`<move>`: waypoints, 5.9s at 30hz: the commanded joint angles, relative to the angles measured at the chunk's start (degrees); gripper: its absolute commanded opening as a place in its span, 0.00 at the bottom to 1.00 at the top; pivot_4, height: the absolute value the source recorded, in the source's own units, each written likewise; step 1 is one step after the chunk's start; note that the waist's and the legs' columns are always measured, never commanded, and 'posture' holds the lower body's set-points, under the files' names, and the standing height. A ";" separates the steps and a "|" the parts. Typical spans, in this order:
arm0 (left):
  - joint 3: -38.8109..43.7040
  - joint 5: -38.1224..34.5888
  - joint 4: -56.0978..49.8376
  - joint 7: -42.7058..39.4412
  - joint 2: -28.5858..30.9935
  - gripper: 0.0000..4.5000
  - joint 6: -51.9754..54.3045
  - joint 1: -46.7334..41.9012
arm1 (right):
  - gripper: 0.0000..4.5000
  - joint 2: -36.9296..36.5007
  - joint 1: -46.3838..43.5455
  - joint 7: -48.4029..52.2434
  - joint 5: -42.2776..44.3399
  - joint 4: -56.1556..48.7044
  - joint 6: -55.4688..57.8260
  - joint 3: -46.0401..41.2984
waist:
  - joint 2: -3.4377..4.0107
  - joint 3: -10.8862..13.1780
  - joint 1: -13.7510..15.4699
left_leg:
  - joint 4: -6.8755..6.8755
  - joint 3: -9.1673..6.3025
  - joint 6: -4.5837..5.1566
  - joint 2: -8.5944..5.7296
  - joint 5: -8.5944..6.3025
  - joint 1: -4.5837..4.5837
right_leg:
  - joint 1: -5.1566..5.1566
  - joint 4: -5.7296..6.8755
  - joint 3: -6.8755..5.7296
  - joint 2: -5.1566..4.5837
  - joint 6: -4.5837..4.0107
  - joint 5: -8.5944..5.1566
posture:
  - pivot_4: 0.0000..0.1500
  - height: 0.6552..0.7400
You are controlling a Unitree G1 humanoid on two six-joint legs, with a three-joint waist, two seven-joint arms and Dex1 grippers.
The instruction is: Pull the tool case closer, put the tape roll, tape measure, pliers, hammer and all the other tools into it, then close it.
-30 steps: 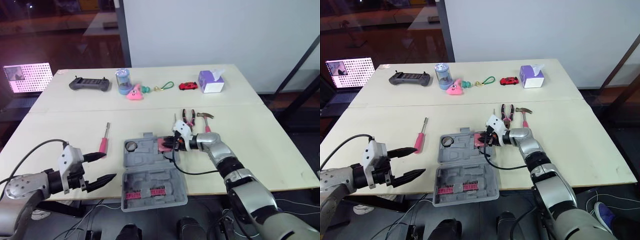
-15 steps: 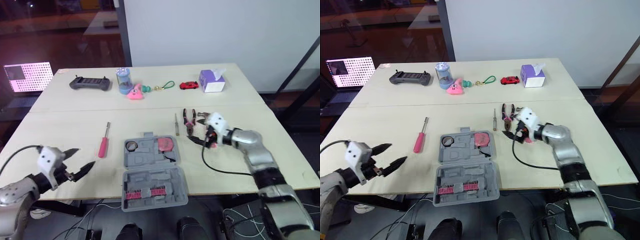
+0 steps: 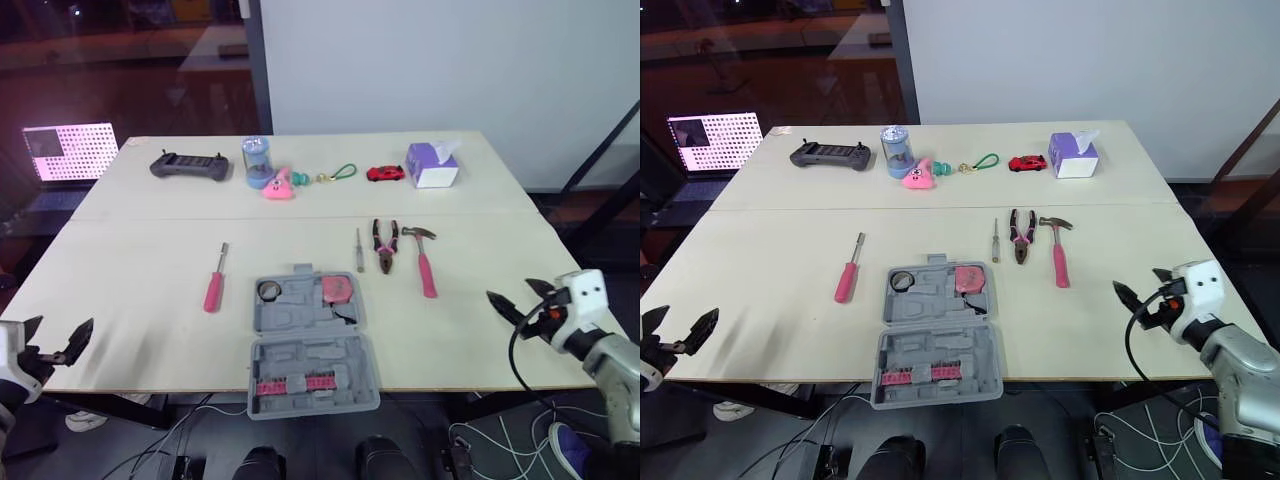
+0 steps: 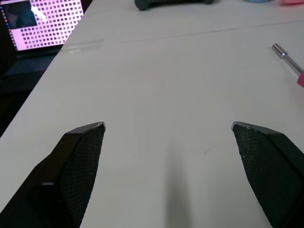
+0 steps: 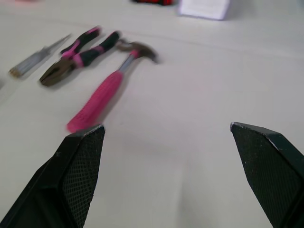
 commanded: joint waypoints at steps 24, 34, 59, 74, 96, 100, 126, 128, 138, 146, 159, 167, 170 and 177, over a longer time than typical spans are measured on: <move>-28.05 -5.72 -35.41 -27.23 14.74 1.00 16.04 -10.66 | 0.99 -0.95 -1.60 -8.55 -4.06 -30.16 15.80 22.86 | 0.04 0.01 -0.06 | 0.01 -0.04 0.00 0.01 0.00 -0.08 | -0.02 -0.04 -0.02 0.00 0.01 0.00 | 1.00 1.00; -26.72 -6.99 -38.94 -24.39 14.07 1.00 20.07 -10.47 | 0.99 7.32 -7.01 -17.31 -6.25 -28.37 21.96 26.65 | 0.05 0.03 0.02 | -0.01 -0.03 0.00 0.01 0.00 -0.11 | -0.10 -0.01 0.02 0.02 0.00 -0.01 | 1.00 1.00; -24.84 -8.08 -48.13 -10.83 9.13 1.00 25.70 -5.10 | 0.99 23.30 -36.11 -28.58 -11.72 17.37 14.36 27.46 | 0.07 0.04 -0.69 | -0.03 -0.02 -0.02 0.01 0.02 -0.15 | -0.25 0.07 0.02 0.03 -0.01 0.00 | 1.00 1.00; -24.46 -7.14 -48.63 -9.02 9.50 1.00 25.99 -4.76 | 0.82 25.75 -43.38 -30.44 -14.21 40.80 0.29 26.83 | 0.08 0.04 -1.67 | -0.03 -0.02 -0.04 0.01 0.02 -0.15 | -0.26 0.07 0.04 0.03 -0.01 0.00 | 1.00 1.00; -24.01 -3.15 -40.63 -11.18 7.24 1.00 19.39 -1.96 | 0.22 16.40 -42.18 -9.01 -9.52 20.44 0.00 27.29 | 0.26 0.14 -1.95 | -0.03 -0.02 -0.05 0.01 0.03 -0.21 | -0.33 0.09 0.05 0.02 -0.01 0.00 | 1.00 1.00; -22.65 -3.17 -37.67 -13.80 7.54 1.00 16.39 -0.02 | 0.22 6.81 -39.42 8.98 -8.99 8.10 4.01 34.88 | 0.25 0.13 -1.49 | -0.05 -0.02 -0.04 0.01 0.02 -0.21 | -0.33 0.07 0.04 0.02 -0.01 0.00 | 1.00 1.00; -15.56 -2.37 -33.95 -15.73 5.15 1.00 8.81 13.45 | 0.22 8.44 -46.26 27.82 -23.90 0.62 12.64 62.30 | 0.18 0.13 -1.25 | -0.02 -0.03 -0.02 0.01 0.01 -0.21 | -0.33 0.05 0.03 0.00 -0.01 0.00 | 1.00 1.00; -15.65 -2.31 -34.23 -15.43 5.07 1.00 8.99 13.49 | 0.22 10.18 -47.06 27.06 -24.66 2.30 13.53 62.76 | 0.18 0.13 -1.29 | -0.02 -0.03 -0.02 0.01 0.01 -0.20 | -0.33 0.05 0.03 0.00 -0.01 0.00 | 1.00 1.00; -16.32 -2.31 -36.98 -14.02 4.04 1.00 10.27 14.50 | 0.22 14.19 -48.81 26.00 -28.55 8.30 11.82 65.07 | 0.17 0.13 -1.42 | -0.04 -0.04 -0.03 0.01 0.01 -0.19 | -0.33 0.05 0.03 0.00 -0.01 0.00 | 1.00 1.00; -16.81 -2.00 -37.13 -13.77 3.80 1.00 10.09 14.65 | 0.22 17.11 -49.25 24.95 -29.97 10.22 10.67 64.69 | 0.18 0.13 -1.55 | -0.05 -0.04 -0.02 0.01 0.01 -0.17 | -0.34 0.06 0.03 0.01 -0.02 0.00 | 1.00 1.00; -17.33 -1.75 -36.23 -14.53 3.92 1.00 9.83 13.74 | 0.97 16.01 -47.31 25.53 -22.87 3.57 13.05 55.50 | 0.17 0.13 -1.32 | -0.05 -0.04 -0.03 0.01 0.01 -0.20 | -0.34 0.05 0.03 -0.01 -0.02 0.00 | 1.00 1.00; -18.36 -2.08 -35.27 -14.72 4.25 1.00 10.55 10.71 | 0.67 18.35 -41.58 22.56 -17.54 3.23 13.23 51.18 | 0.17 0.13 -1.35 | -0.05 -0.04 -0.03 0.01 0.01 -0.20 | -0.34 0.06 0.03 0.00 -0.01 0.00 | 1.00 1.00; -18.78 -2.13 -34.82 -14.99 4.44 1.00 10.77 9.72 | 0.37 19.10 -39.88 22.12 -16.18 3.45 13.97 51.05 | 0.17 0.13 -1.37 | -0.05 -0.04 -0.03 0.01 0.01 -0.19 | -0.34 0.06 0.03 0.00 -0.02 0.00 | 1.00 1.00; -19.14 -1.82 -34.09 -15.71 4.64 1.00 11.15 8.32 | 0.02 19.81 -37.85 20.10 -18.68 7.94 12.72 54.33 | 0.17 0.12 -1.37 | -0.05 -0.04 -0.03 0.01 0.01 -0.19 | -0.34 0.06 0.03 0.00 -0.02 0.00 | 1.00 1.00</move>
